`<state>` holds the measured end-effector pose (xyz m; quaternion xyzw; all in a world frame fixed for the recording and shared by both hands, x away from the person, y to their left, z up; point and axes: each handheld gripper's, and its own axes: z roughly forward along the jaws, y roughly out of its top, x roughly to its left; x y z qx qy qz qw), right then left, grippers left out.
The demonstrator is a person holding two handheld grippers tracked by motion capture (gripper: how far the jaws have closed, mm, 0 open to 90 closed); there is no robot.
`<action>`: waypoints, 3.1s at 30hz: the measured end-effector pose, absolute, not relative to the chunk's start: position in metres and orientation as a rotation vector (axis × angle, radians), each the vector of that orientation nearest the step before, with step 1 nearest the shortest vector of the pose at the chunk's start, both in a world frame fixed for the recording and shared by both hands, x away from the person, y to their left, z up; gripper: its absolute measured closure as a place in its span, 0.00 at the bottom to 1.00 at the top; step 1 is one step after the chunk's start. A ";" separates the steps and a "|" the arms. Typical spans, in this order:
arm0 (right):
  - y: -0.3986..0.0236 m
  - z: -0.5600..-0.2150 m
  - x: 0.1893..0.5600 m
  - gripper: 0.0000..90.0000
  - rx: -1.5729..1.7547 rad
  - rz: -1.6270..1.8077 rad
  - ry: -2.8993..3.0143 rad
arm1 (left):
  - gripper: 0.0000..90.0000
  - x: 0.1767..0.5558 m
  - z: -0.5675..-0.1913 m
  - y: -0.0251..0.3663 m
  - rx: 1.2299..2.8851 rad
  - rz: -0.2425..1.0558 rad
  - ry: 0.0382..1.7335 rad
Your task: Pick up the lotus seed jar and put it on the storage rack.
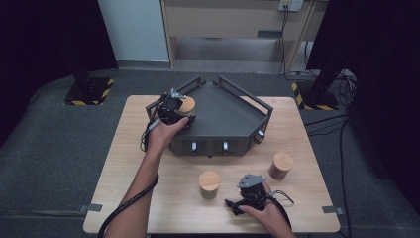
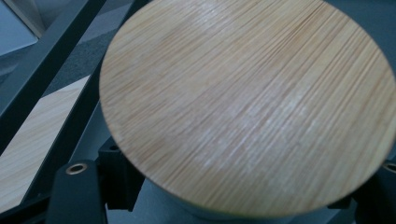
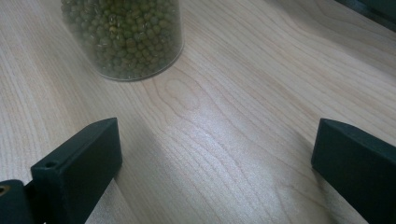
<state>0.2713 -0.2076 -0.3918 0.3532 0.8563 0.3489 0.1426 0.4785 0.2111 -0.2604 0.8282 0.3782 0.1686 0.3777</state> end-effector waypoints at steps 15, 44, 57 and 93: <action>-0.208 -0.392 0.271 0.02 1.019 1.006 2.471 | 0.27 0.482 -0.272 0.215 2.111 0.408 0.960; -0.208 -0.392 0.271 0.02 1.019 1.007 2.470 | 0.05 0.454 -0.250 0.214 2.167 0.491 0.934; -0.208 -0.392 0.271 0.02 1.021 1.007 2.470 | 0.05 0.417 -0.237 0.230 2.125 0.542 0.942; -0.208 -0.392 0.271 0.02 1.021 1.006 2.470 | 0.04 0.339 -0.268 0.261 2.092 0.554 0.880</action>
